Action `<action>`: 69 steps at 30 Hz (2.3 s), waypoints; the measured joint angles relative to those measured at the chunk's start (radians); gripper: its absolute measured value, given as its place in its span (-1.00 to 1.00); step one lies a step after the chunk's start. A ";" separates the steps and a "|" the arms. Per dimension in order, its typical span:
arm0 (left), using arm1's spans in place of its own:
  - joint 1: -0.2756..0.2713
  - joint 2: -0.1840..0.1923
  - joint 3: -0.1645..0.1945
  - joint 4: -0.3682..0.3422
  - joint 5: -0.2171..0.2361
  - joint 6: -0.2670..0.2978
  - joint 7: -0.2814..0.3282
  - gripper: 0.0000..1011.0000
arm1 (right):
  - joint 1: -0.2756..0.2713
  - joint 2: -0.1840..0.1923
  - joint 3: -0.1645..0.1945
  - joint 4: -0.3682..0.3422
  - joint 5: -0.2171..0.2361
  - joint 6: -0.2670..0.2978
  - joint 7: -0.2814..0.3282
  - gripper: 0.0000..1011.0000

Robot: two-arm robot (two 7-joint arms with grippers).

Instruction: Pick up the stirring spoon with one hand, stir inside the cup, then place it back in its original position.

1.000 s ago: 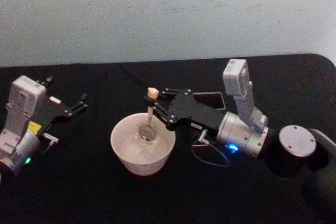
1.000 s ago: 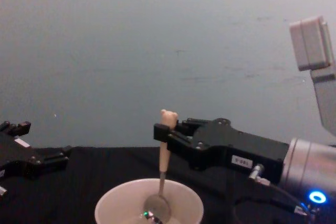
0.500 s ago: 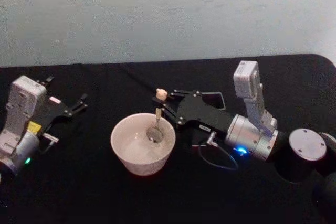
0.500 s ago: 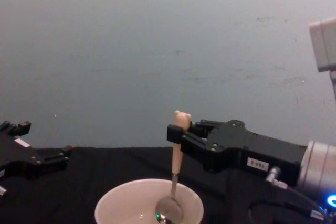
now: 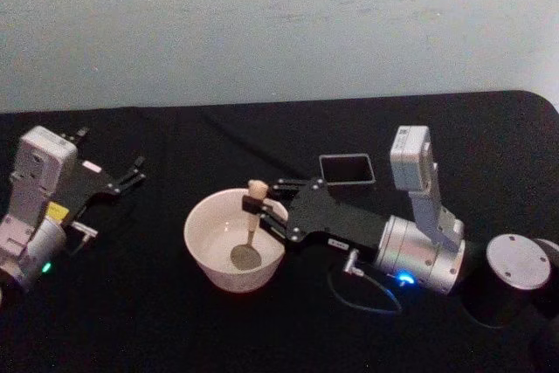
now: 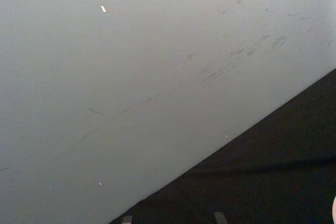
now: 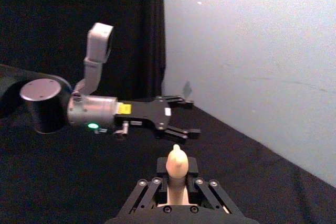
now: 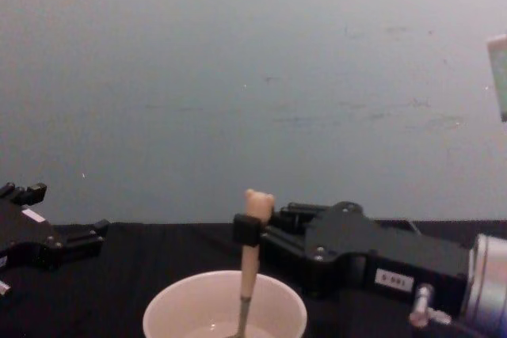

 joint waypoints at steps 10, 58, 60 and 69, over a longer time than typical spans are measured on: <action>0.000 0.000 0.000 0.000 0.000 0.000 0.000 0.98 | 0.037 -0.054 -0.030 0.049 -0.009 -0.009 -0.013 -0.61; 0.000 0.000 0.000 0.000 0.000 0.000 0.000 0.98 | 0.028 0.021 0.098 -0.113 0.027 -0.027 -0.051 -0.61; 0.000 0.000 0.000 0.000 0.000 0.000 0.000 0.98 | 0.024 0.031 0.105 -0.126 0.035 -0.028 -0.051 -0.61; 0.000 0.000 0.000 0.000 0.000 0.000 0.000 0.98 | -0.021 0.100 0.174 -0.189 0.066 -0.055 -0.070 -0.61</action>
